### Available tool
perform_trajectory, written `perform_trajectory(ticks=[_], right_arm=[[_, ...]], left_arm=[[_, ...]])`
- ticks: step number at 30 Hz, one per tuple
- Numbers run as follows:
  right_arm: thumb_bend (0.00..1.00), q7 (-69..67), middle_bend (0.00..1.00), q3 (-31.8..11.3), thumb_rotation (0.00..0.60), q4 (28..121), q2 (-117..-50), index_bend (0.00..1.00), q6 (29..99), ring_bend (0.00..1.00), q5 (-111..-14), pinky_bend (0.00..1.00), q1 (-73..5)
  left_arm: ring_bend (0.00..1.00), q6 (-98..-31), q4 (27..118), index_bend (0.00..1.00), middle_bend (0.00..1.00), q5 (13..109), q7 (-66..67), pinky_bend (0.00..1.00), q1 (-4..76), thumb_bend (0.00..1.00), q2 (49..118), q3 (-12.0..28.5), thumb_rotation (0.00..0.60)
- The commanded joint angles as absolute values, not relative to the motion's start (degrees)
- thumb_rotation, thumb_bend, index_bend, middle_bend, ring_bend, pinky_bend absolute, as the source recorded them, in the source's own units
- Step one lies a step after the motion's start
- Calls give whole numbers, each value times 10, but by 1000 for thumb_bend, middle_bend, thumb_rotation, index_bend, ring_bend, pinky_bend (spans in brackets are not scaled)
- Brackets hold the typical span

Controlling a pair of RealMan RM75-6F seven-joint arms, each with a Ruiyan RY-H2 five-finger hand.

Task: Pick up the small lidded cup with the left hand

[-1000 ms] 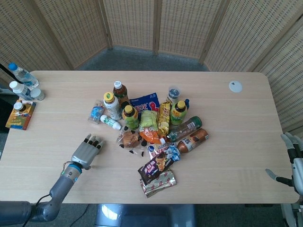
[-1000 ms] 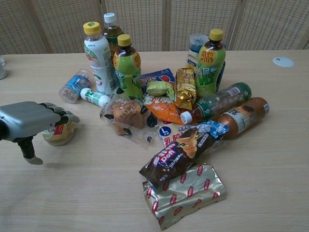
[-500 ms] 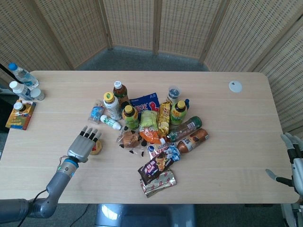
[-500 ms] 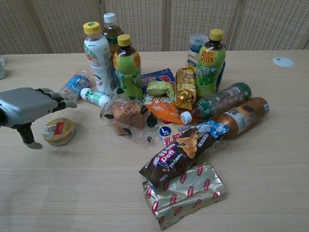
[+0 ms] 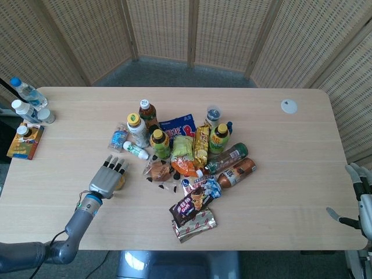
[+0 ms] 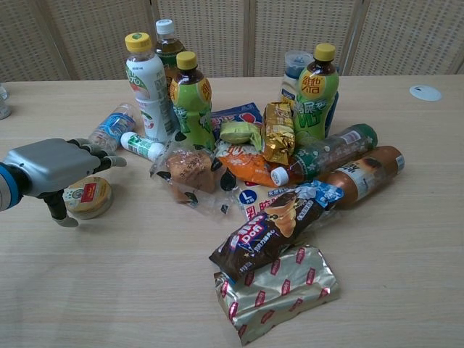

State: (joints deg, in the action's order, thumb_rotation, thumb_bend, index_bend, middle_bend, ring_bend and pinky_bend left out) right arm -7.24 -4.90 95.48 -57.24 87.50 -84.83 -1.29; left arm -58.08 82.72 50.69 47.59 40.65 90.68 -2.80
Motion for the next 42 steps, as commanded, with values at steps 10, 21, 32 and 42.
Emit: perform_trajectory(ticks=[10, 21, 32, 42], right_arm=[[0, -75, 0, -49, 586, 954, -572, 0, 875, 0, -848, 0, -13], [0, -75, 0, -49, 586, 953, -572, 0, 874, 0, -848, 0, -13], [0, -70, 0, -48, 585, 956, -572, 0, 875, 0, -852, 0, -12], [0, -68, 0, -47, 584, 958, -572, 0, 879, 0, -856, 0, -11]], left_arm=[[401, -592, 789, 388, 336, 525, 477, 449, 393, 0, 932, -28, 600], [508, -609, 808, 477, 443, 559, 463, 505, 387, 0, 916, -17, 600], [502, -653, 950, 445, 413, 586, 471, 501, 389, 0, 819, 16, 600], [493, -701, 1108, 437, 408, 605, 510, 491, 401, 0, 722, 56, 600]])
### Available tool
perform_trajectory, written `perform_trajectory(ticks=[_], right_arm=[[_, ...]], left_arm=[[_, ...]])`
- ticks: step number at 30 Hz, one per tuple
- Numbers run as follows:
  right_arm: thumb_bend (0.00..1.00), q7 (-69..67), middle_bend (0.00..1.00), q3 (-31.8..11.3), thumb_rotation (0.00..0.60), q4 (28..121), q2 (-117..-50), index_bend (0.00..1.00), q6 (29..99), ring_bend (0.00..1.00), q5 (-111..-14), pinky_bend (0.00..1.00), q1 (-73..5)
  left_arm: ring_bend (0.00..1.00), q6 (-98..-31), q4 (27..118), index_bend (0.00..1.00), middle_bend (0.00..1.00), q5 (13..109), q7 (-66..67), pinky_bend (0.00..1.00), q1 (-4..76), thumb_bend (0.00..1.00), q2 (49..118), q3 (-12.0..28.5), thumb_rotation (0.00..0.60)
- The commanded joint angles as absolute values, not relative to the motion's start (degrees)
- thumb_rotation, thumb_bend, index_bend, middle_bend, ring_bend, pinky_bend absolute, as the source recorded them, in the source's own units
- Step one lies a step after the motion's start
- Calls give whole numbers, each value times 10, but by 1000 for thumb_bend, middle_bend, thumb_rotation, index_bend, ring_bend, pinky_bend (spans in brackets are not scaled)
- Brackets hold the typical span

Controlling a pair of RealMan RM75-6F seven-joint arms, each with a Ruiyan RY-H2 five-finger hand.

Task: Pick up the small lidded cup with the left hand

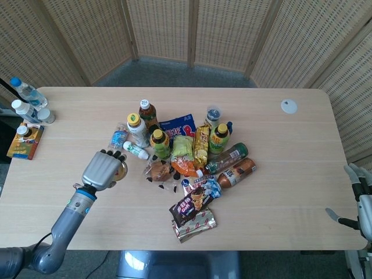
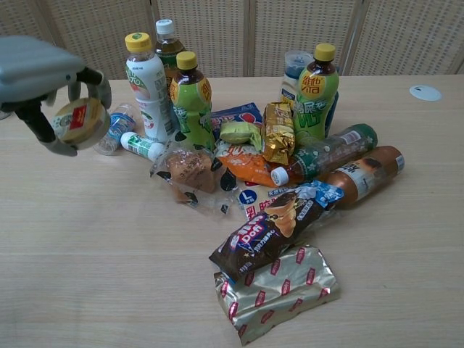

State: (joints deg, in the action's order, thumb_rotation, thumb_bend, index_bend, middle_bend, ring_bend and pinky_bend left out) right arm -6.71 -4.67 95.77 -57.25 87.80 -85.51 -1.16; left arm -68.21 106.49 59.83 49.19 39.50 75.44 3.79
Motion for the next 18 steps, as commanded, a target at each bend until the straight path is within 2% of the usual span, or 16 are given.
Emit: perform_trajectory(ticks=[1, 9, 18], right_arm=[[0, -68, 0, -47, 584, 958, -572, 0, 879, 0, -856, 0, -11], [0, -69, 0, -47, 585, 961, -570, 0, 882, 0, -858, 0, -10], [0, -72, 0, -47, 586, 962, -568, 0, 883, 0, -857, 0, -10]], left_arm=[[493, -706, 1124, 437, 408, 606, 514, 490, 403, 0, 713, 61, 600], [493, -725, 1187, 458, 406, 601, 532, 482, 407, 0, 670, 78, 600], [489, -726, 1192, 449, 390, 593, 527, 479, 412, 0, 663, 81, 600]])
